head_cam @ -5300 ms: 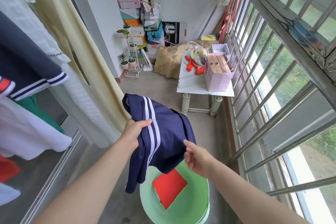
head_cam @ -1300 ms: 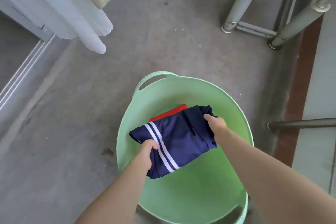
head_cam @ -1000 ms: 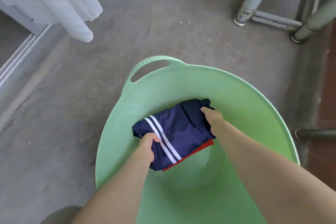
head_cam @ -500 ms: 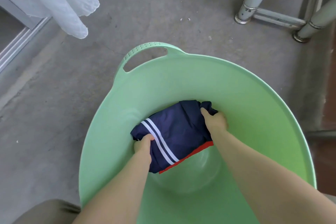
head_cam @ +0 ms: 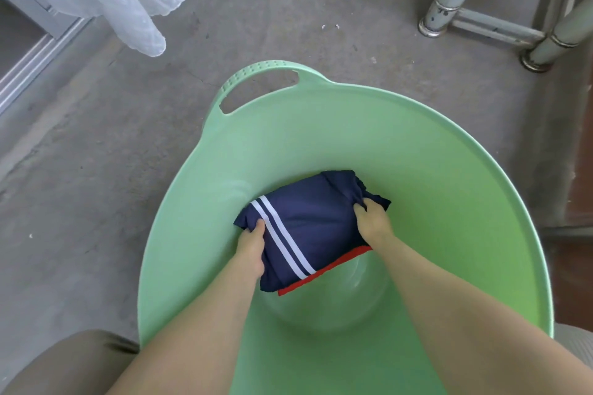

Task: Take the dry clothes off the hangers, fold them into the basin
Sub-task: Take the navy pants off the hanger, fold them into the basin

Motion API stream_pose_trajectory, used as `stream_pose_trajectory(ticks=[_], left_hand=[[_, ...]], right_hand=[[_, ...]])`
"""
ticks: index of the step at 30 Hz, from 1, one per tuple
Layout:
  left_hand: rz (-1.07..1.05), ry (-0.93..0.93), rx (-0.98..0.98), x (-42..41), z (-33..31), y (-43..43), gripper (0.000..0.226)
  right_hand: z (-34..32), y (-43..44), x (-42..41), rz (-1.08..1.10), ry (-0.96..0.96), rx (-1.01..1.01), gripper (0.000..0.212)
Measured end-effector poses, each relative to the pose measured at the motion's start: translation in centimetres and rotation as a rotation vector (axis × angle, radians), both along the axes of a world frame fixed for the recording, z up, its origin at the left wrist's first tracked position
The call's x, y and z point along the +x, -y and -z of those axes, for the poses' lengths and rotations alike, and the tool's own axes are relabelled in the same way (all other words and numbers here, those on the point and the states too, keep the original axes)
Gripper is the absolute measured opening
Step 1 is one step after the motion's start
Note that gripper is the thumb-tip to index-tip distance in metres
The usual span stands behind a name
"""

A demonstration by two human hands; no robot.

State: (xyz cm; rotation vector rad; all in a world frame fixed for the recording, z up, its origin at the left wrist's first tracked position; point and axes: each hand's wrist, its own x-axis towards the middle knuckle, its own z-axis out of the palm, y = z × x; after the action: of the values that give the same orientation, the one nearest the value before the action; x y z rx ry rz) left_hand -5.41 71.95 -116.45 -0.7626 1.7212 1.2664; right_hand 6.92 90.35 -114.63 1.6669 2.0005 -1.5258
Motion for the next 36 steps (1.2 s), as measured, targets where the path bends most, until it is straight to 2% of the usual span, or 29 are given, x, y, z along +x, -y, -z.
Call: stream_pose_trajectory(ticks=[3, 6, 10, 12, 14, 16, 19, 20, 23, 27, 31, 33, 36], left_hand=[[-0.001, 0.044, 0.018, 0.5, 0.6, 1.0, 0.037], [-0.024, -0.063, -0.133, 0.6, 1.2, 1.6, 0.036], [-0.064, -0.184, -0.324, 2.0, 1.1, 1.0, 0.038], [-0.086, -0.239, -0.455, 3.8, 0.6, 0.6, 0.038], [-0.051, -0.241, -0.527, 5.6, 0.1, 0.5, 0.034], [0.064, -0.139, -0.493, 6.6, 0.2, 0.7, 0.032], [0.072, 0.001, -0.422, 6.1, 0.1, 1.2, 0.042], [0.052, 0.009, -0.401, 5.6, 0.1, 1.3, 0.041], [-0.024, -0.053, -0.343, 4.4, -0.2, 1.4, 0.020], [-0.136, -0.174, -0.369, 4.6, 1.0, 2.3, 0.023], [-0.235, -0.218, -0.381, 5.1, 0.1, 2.4, 0.026], [-0.265, -0.241, -0.364, 5.2, -1.0, 2.2, 0.024], [-0.191, -0.239, -0.345, 5.5, -1.8, 1.6, 0.015]], right_hand=[[0.2, 0.0, 0.4, 0.137, 0.003, -0.046, 0.036], [0.4, -0.7, 1.4, 0.139, 0.110, -0.038, 0.037], [-0.1, -1.2, 1.6, 0.142, 0.007, -0.011, 0.013], [-0.5, -1.1, 1.3, 0.105, -0.031, 0.011, 0.014], [-0.2, -1.0, 1.4, 0.070, 0.013, 0.041, 0.016], [0.2, -1.2, 2.0, 0.042, 0.152, 0.080, 0.029], [0.4, -1.2, 3.1, -0.002, 0.266, 0.090, 0.041], [0.3, -1.1, 3.2, -0.012, 0.235, 0.078, 0.042], [-0.1, -1.1, 2.9, -0.046, 0.071, 0.069, 0.040], [0.0, -1.3, 2.0, 0.229, -0.075, -0.068, 0.027], [0.6, -1.4, 2.5, 0.364, -0.080, -0.246, 0.012], [0.8, -1.5, 3.1, 0.305, -0.031, -0.257, 0.014], [0.4, -1.4, 3.5, 0.141, -0.021, -0.272, 0.032]])
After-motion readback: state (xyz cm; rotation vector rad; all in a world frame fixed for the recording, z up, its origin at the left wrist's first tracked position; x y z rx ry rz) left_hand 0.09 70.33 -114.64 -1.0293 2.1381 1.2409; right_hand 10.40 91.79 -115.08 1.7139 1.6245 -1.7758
